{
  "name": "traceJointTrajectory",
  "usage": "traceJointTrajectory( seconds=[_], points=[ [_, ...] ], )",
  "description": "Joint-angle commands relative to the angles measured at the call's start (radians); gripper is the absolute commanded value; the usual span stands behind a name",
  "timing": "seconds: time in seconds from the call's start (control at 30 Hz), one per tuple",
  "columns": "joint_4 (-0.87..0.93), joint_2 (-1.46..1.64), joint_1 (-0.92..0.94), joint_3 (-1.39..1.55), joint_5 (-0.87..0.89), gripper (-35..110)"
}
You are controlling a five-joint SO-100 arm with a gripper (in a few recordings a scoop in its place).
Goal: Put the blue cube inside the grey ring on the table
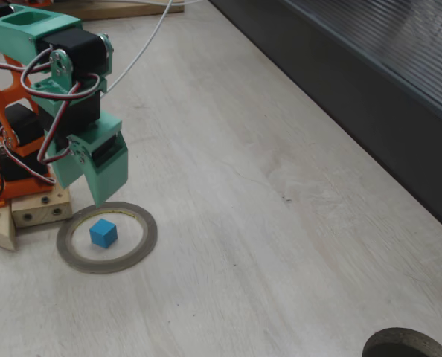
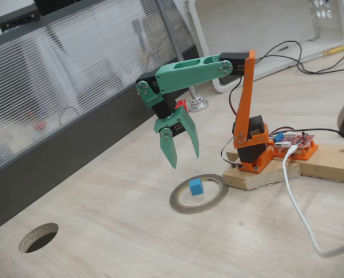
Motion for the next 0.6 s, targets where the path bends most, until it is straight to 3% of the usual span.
traceJointTrajectory(
  seconds=[0.0, 0.2, 0.4, 0.57],
  points=[
    [0.020, 0.012, 0.041, -0.009, 0.012, 43],
    [0.020, 0.012, 0.212, -0.008, 0.021, 43],
    [0.020, 0.012, 0.218, -0.008, 0.023, 42],
    [0.020, 0.023, 0.216, -0.008, 0.025, 30]
  ],
)
